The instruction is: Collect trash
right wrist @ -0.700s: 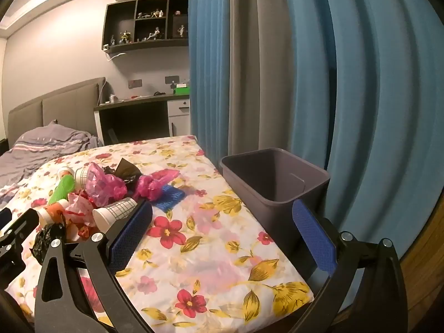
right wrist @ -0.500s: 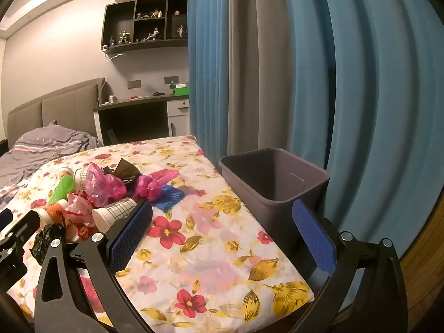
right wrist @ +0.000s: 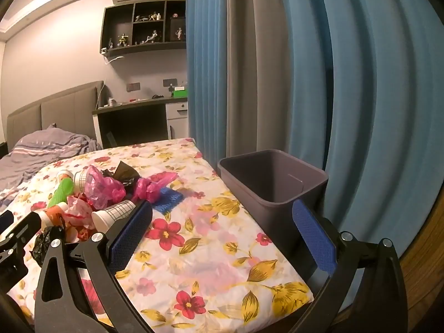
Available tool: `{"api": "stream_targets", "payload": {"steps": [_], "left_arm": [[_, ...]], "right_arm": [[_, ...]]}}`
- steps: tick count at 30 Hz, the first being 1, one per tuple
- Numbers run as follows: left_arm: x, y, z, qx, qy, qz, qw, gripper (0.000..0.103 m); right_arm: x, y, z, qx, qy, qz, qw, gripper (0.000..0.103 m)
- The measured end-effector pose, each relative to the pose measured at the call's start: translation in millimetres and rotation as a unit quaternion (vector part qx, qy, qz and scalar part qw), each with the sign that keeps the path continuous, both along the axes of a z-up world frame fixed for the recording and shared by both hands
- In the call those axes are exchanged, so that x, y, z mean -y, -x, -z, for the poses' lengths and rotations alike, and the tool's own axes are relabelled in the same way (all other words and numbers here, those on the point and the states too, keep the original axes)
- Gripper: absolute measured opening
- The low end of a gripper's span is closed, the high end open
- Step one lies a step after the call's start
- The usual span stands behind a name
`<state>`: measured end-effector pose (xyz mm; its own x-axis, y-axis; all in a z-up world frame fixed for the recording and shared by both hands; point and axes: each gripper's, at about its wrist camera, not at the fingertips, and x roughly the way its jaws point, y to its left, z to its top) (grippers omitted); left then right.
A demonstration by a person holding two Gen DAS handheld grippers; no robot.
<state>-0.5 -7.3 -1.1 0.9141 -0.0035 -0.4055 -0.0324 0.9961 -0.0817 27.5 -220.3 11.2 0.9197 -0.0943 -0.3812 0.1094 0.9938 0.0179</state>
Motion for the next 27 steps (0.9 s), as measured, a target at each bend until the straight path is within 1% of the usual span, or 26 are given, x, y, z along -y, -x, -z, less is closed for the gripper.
{"api": "stream_targets", "payload": {"steps": [5,8,27], "left_arm": [[1.4,-1.1,-0.6,-0.002,0.001,0.001,1.0,0.088],[9.7,-4.9,-0.3,-0.003,0.0,0.003,1.0,0.088],[6.0,-6.4,-2.3,0.003,-0.001,0.004,1.0,0.088]], "right_arm": [[2.7,0.9,-1.3,0.001,0.0,0.0,1.0,0.098],[2.9,1.1,-0.8,0.002,-0.001,0.0,1.0,0.098],[3.6,1.9,-1.3,0.004,-0.003,0.003,1.0,0.098]]}}
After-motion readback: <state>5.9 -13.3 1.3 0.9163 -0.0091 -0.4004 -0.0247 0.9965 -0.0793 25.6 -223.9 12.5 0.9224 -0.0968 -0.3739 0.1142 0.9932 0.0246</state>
